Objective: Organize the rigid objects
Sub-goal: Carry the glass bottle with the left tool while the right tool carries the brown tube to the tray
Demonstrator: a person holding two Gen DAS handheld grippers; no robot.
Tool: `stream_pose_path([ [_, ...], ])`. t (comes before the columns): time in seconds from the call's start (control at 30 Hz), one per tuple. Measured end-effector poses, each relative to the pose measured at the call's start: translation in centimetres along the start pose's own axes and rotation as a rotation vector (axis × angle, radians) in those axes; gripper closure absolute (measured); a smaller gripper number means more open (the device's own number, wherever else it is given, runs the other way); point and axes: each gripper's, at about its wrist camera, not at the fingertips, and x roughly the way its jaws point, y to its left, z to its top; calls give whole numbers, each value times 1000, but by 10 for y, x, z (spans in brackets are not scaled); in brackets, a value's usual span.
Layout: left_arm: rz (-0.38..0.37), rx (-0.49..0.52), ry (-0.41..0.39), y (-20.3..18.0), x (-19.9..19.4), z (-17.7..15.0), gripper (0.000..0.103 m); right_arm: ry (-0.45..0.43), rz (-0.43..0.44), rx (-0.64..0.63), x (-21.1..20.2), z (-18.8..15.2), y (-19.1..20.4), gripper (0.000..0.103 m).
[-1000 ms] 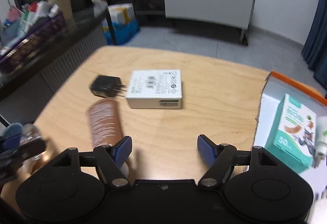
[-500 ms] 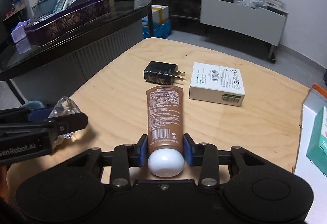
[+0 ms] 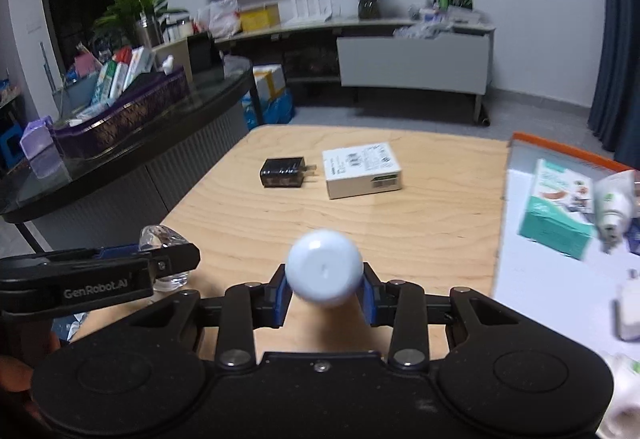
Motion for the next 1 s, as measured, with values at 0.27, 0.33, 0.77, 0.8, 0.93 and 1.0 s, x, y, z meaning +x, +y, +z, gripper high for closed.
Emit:
stream_pose_path([
  [0.27,-20,20,3,-15,-18,-15,51,-87,-2,-2,-45,-17,0,93],
  [0.33,-18,13,0,-12,-20,-18,51,-83,-5,0,-48,-13,1,102],
  [0.77,-24,-52,-20,2,-15,-14,51,64,-62,36,61,12,6,20],
  [0.8,-26,-50,-22,2,-14,-14,51,70,-74,53,72,16,4,20],
  [0.93,-32,-53,-29,3,-11,-14,51,103,-129,89,110,22,-3,19],
  [1.0,-32,-63,-28,5,-9,-13,51,70,-158,39,114,21,3,45],
])
